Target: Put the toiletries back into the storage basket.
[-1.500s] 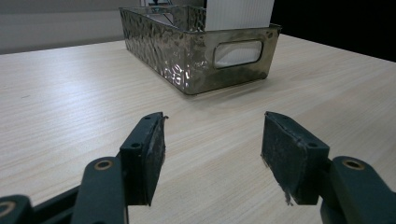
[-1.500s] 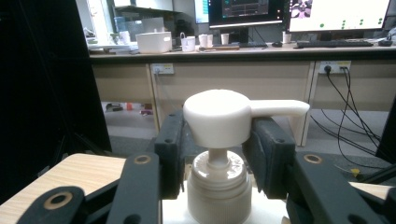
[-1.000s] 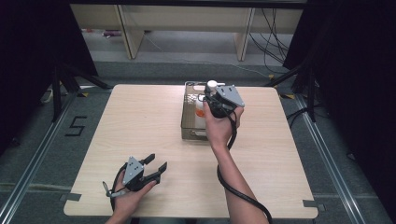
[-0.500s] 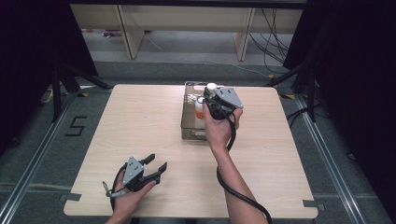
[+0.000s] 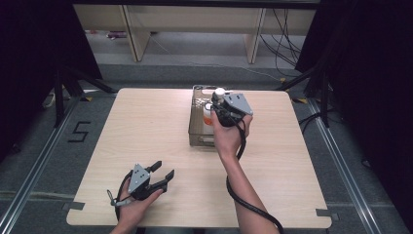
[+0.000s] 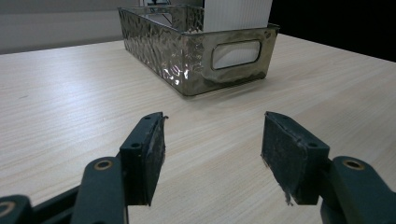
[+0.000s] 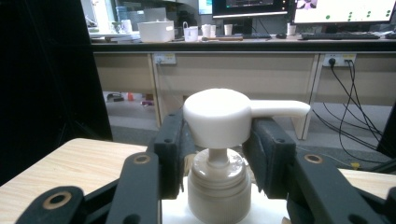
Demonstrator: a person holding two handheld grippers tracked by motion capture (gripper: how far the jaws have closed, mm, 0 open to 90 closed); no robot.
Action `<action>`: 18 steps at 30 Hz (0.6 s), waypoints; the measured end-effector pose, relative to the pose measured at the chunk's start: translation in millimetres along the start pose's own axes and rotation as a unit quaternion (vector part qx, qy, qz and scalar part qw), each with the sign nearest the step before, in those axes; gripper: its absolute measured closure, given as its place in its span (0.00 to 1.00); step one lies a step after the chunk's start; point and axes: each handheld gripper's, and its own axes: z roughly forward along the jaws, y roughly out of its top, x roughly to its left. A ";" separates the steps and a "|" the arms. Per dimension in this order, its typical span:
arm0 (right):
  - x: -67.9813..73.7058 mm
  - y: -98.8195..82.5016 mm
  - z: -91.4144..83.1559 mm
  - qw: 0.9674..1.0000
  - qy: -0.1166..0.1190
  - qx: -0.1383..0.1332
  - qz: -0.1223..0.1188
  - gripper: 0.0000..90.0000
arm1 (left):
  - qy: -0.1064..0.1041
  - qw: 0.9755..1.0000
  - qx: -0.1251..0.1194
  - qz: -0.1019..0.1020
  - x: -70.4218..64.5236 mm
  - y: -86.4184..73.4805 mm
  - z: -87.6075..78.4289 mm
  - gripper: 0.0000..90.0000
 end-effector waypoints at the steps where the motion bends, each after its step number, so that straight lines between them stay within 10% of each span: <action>1: 0.4 -0.1 -0.5 1.000 0.001 -0.001 0.002 0.66 | 0.000 1.000 0.000 0.000 0.0 0.0 0.0 0.43; 18: -7.7 5.0 -15.0 0.999 0.024 0.031 -0.002 0.45 | 0.001 1.000 0.001 -0.001 -0.1 0.1 0.4 0.43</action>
